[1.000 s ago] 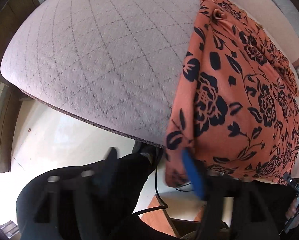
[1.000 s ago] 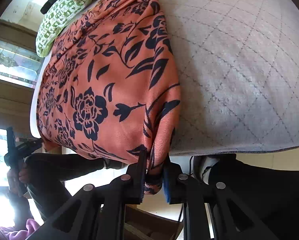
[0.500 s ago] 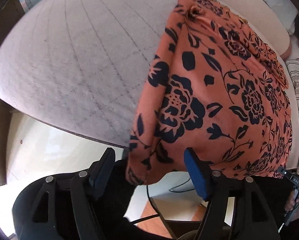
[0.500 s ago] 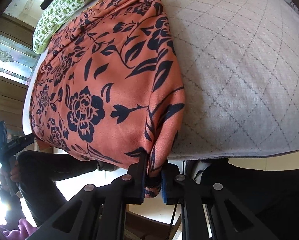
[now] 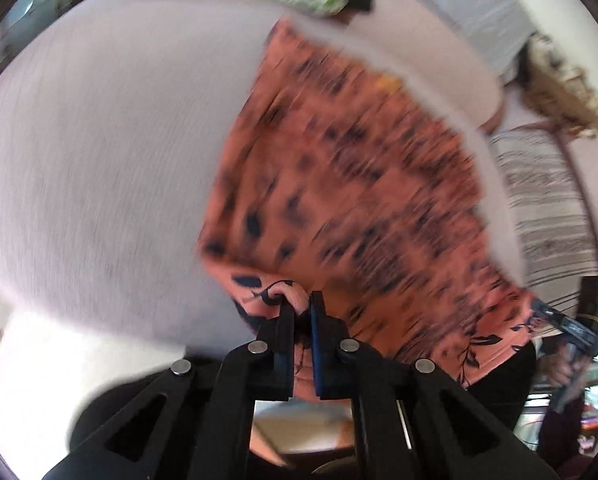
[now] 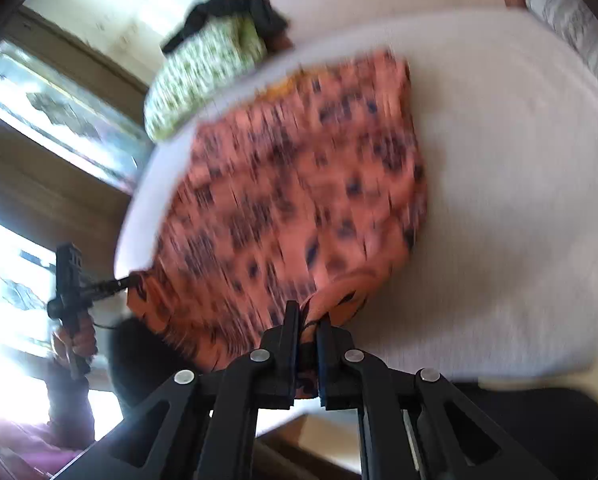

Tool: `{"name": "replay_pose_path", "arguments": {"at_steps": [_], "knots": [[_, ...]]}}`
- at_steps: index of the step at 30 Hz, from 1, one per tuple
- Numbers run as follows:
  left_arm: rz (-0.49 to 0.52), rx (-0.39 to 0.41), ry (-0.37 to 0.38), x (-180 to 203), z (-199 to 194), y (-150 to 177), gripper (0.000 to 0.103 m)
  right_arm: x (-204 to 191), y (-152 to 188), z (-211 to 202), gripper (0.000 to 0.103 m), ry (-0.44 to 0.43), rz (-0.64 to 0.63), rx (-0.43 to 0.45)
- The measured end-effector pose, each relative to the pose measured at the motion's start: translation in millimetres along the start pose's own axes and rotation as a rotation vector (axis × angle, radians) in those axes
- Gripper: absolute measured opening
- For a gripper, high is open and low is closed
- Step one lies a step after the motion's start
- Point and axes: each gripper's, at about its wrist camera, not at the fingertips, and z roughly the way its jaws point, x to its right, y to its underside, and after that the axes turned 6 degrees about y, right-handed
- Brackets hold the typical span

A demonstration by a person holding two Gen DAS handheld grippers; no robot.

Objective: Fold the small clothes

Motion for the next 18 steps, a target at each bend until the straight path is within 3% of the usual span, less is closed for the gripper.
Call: {"name": "replay_pose_path", "arguments": {"at_steps": [3,7,11,13,14,15,16,17,18], "knots": [[0.027,0.057,0.046,4,-8,-57,0.007,3,-52,-10,0.007,0.004,0.005,0.089],[0.049,0.113,0.028,8,0,-147,0.007,25,-142,-6,0.007,0.049,0.078,0.203],[0.008,0.141,-0.048,-5,42,-236,0.010,59,-231,34,0.009,0.087,0.182,0.287],[-0.068,0.151,-0.077,-23,82,-269,0.012,79,-261,65,0.013,0.102,0.247,0.320],[-0.121,0.166,-0.095,-33,96,-276,0.019,89,-270,80,0.021,0.125,0.278,0.333],[-0.170,0.194,-0.112,-42,105,-278,0.024,101,-276,100,0.037,0.170,0.331,0.348],[-0.208,0.231,-0.121,-49,112,-275,0.024,110,-277,111,0.046,0.191,0.365,0.353],[-0.229,0.259,-0.128,-52,114,-270,0.024,116,-275,120,0.065,0.201,0.393,0.357],[-0.248,0.293,-0.139,-52,116,-262,0.025,122,-268,126,0.066,0.200,0.422,0.379]]}}
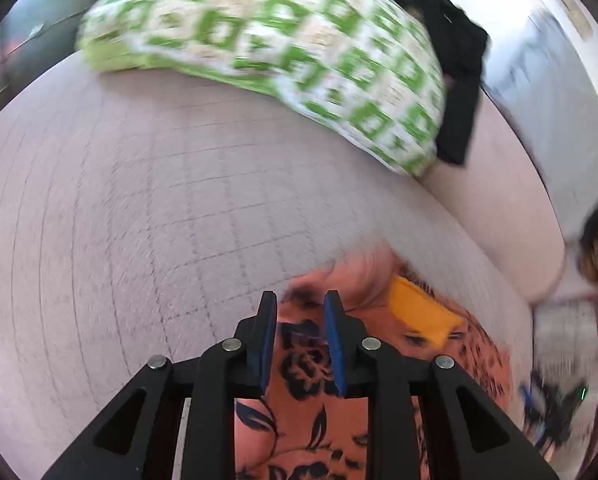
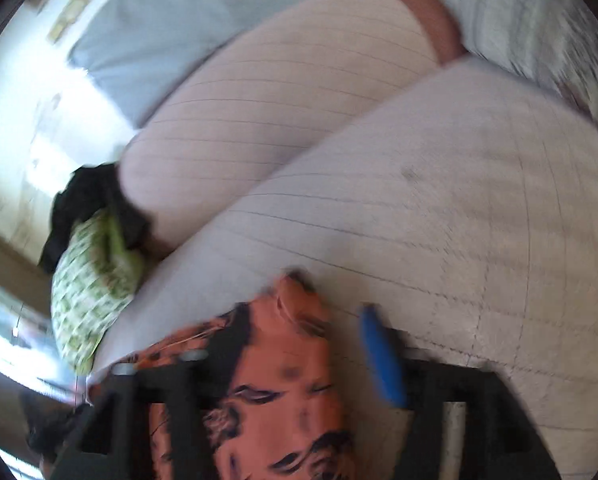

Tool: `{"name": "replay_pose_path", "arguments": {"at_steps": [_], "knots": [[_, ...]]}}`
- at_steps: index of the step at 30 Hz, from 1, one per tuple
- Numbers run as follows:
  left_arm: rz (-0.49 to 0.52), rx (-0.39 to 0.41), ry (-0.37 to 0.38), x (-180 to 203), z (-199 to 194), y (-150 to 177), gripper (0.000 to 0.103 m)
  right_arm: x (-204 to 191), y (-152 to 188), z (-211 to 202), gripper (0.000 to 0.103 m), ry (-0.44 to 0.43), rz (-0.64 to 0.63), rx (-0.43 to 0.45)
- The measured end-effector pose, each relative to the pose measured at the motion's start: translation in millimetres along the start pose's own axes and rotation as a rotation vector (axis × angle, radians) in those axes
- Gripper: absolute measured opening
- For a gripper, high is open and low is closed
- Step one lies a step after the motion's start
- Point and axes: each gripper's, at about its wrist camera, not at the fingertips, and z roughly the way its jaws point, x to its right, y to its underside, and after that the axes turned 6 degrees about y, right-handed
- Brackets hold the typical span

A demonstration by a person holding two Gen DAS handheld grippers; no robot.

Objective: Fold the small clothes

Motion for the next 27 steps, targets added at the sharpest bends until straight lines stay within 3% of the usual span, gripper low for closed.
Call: {"name": "replay_pose_path", "arguments": {"at_steps": [2,4,5,6,8,10,12,14,15,16,18,20,22,23,26,27], "knots": [[0.002,0.067,-0.007,2,-12,23,0.027,2,12,-5,0.066,-0.007,-0.011,0.045],[0.010,0.142,-0.029,9,-28,48,0.038,-7,25,-20,0.066,0.017,-0.101,0.102],[0.014,0.156,-0.045,14,-29,57,0.049,-18,29,-29,0.066,0.022,-0.152,0.125],[0.027,0.160,-0.059,22,-31,67,0.053,-33,33,-39,0.066,0.011,-0.207,0.143],[0.082,0.125,-0.018,46,-36,85,0.054,-54,47,-56,0.066,-0.037,-0.289,0.148],[0.156,0.080,-0.013,61,-31,101,0.060,-77,69,-63,0.066,-0.074,-0.358,0.085],[0.238,0.036,-0.116,69,-17,116,0.064,-83,93,-53,0.066,-0.054,-0.393,-0.015],[0.306,-0.078,-0.289,65,12,133,0.064,-78,121,-18,0.065,0.038,-0.419,-0.230],[0.352,-0.095,-0.333,65,18,140,0.065,-73,129,-11,0.063,0.066,-0.426,-0.255],[0.400,-0.058,-0.347,70,11,145,0.065,-73,136,-17,0.062,0.073,-0.466,-0.204],[0.372,-0.068,-0.325,69,0,145,0.065,-84,141,-34,0.062,0.109,-0.507,-0.188],[0.288,-0.012,-0.248,57,-22,145,0.065,-86,143,-53,0.062,0.024,-0.458,-0.160],[0.253,0.059,-0.267,48,-41,147,0.065,-93,145,-65,0.062,-0.008,-0.436,-0.119],[0.244,0.076,-0.263,45,-46,146,0.065,-97,144,-70,0.060,-0.026,-0.435,-0.093],[0.148,0.135,-0.292,25,-61,136,0.065,-121,147,-77,0.040,-0.093,-0.472,-0.030],[0.121,0.142,-0.303,18,-62,133,0.065,-130,151,-74,0.038,-0.104,-0.483,-0.029]]}}
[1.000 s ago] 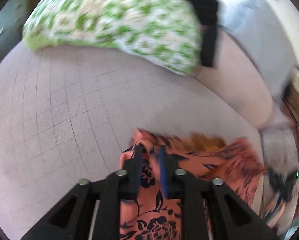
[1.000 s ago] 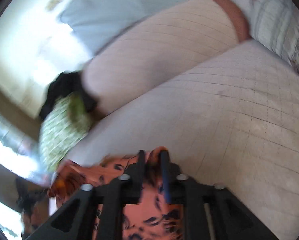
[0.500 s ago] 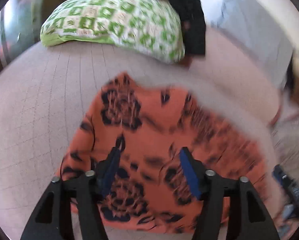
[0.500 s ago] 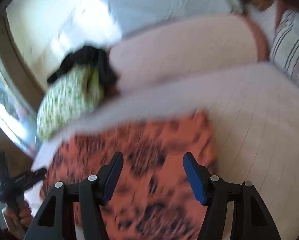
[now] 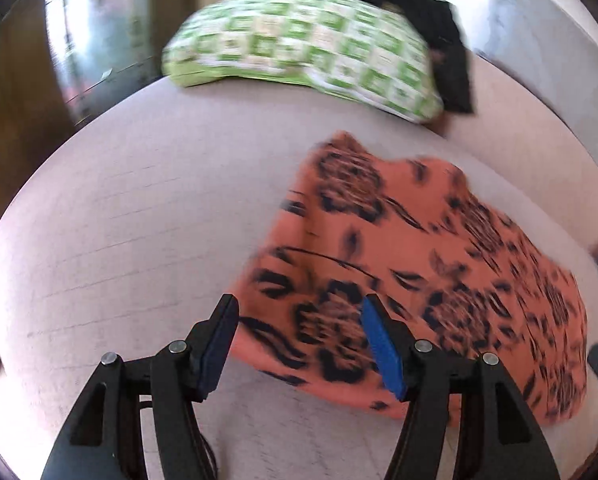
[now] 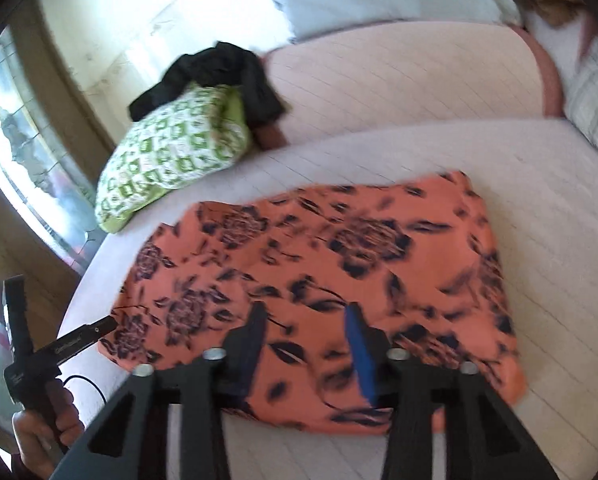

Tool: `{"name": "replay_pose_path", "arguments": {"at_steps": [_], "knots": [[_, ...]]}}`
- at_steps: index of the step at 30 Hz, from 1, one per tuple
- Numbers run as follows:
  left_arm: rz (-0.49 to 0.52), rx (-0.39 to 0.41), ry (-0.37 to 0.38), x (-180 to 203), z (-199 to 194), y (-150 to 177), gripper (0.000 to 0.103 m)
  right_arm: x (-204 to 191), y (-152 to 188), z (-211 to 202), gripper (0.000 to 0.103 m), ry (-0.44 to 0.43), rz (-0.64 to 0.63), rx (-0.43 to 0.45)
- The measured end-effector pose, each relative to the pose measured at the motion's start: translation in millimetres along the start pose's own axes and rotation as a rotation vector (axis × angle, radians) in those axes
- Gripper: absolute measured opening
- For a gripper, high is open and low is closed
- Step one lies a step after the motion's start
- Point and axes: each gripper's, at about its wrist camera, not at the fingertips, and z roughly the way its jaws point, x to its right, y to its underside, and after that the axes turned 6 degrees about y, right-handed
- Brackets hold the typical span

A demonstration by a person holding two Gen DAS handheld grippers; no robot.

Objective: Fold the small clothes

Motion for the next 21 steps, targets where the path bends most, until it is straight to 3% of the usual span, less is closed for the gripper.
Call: {"name": "replay_pose_path", "arguments": {"at_steps": [3,5,8,11,13,14,15,16,21], "knots": [[-0.141,-0.040,-0.025,-32,11,-2,0.064,-17,8,33,0.037,-0.049,-0.012,-0.111],[-0.191,-0.079,-0.001,-44,17,-4,0.064,-23,22,69,0.038,0.035,-0.052,-0.262],[-0.214,-0.084,0.021,-52,16,-3,0.064,-26,24,64,0.038,0.027,-0.063,-0.239],[-0.255,-0.067,0.090,-59,5,2,0.064,-11,21,41,0.038,-0.117,0.052,-0.241],[-0.263,-0.076,0.142,-62,1,11,0.064,3,23,25,0.039,-0.168,0.137,-0.239],[-0.270,-0.086,0.173,-61,0,17,0.064,12,25,16,0.042,-0.202,0.183,-0.234],[-0.278,-0.103,0.209,-61,-1,24,0.064,18,28,10,0.060,-0.223,0.218,-0.230],[-0.292,-0.126,0.253,-61,0,32,0.064,29,32,0,0.068,-0.242,0.270,-0.229],[-0.336,-0.206,0.396,-56,-3,55,0.065,84,67,-25,0.071,-0.306,0.538,-0.251]]}}
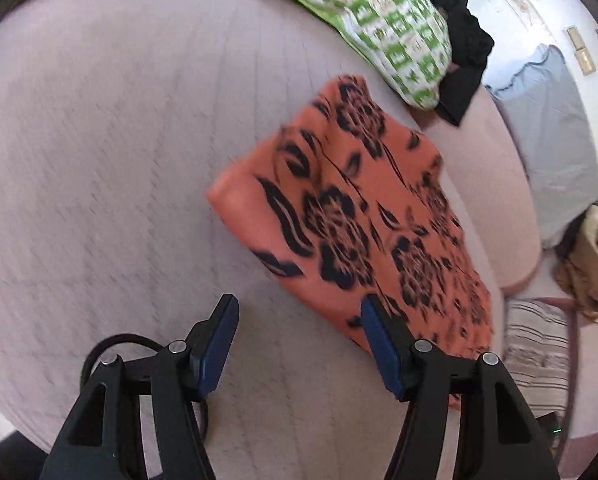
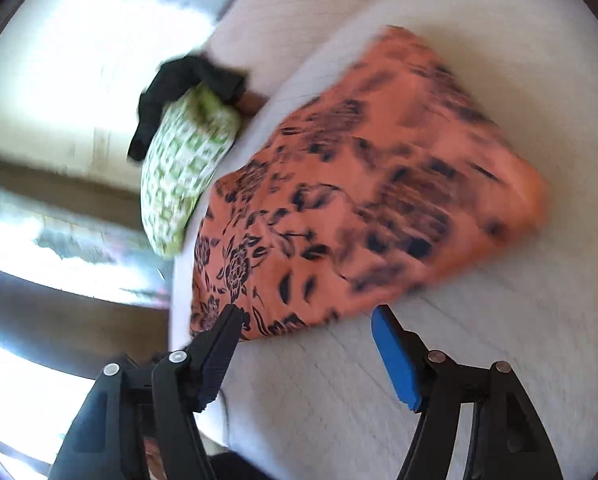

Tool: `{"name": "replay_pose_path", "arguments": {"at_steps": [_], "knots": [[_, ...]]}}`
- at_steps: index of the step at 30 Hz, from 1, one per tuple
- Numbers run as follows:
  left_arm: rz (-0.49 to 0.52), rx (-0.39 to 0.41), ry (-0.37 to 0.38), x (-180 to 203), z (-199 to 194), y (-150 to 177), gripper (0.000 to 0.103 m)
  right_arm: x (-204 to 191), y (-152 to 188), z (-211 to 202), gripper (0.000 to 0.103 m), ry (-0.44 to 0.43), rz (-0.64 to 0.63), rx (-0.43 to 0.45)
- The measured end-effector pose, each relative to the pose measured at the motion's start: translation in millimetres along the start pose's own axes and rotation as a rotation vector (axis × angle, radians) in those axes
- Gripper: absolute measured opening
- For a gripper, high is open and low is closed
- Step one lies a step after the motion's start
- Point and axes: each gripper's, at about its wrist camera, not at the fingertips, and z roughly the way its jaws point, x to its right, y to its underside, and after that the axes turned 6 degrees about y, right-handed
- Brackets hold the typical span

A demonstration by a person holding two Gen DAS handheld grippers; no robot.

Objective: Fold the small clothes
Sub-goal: 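Grasp the folded dress edge with both grippers and fold it over again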

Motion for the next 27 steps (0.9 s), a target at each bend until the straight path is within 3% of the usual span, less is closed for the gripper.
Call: {"name": "replay_pose_path", "arguments": {"at_steps": [5,10,17,19,21,23,25,27], "knots": [[-0.036,-0.044,0.114,3,14,-5,0.071,44,-1,-1,0.071,0.030,0.195,0.038],[-0.111,-0.015,0.167,-2,24,-22,0.073,57,-17,20,0.072,0.044,0.267,0.078],[-0.114,0.019,0.177,4,33,-30,0.072,58,-39,37,0.072,-0.004,0.269,0.166],[-0.101,0.050,0.160,7,33,-28,0.070,57,-45,38,0.072,-0.022,0.269,0.195],[-0.078,0.077,0.121,10,35,-27,0.051,60,-47,39,0.071,-0.021,0.260,0.217],[-0.049,0.102,0.078,14,36,-25,0.047,55,-49,40,0.071,-0.007,0.226,0.239],[-0.026,0.116,0.056,18,38,-24,0.047,50,-52,45,0.062,0.032,0.181,0.251],[-0.010,0.122,0.036,21,39,-24,0.053,51,-54,47,0.036,0.087,0.160,0.257]]}}
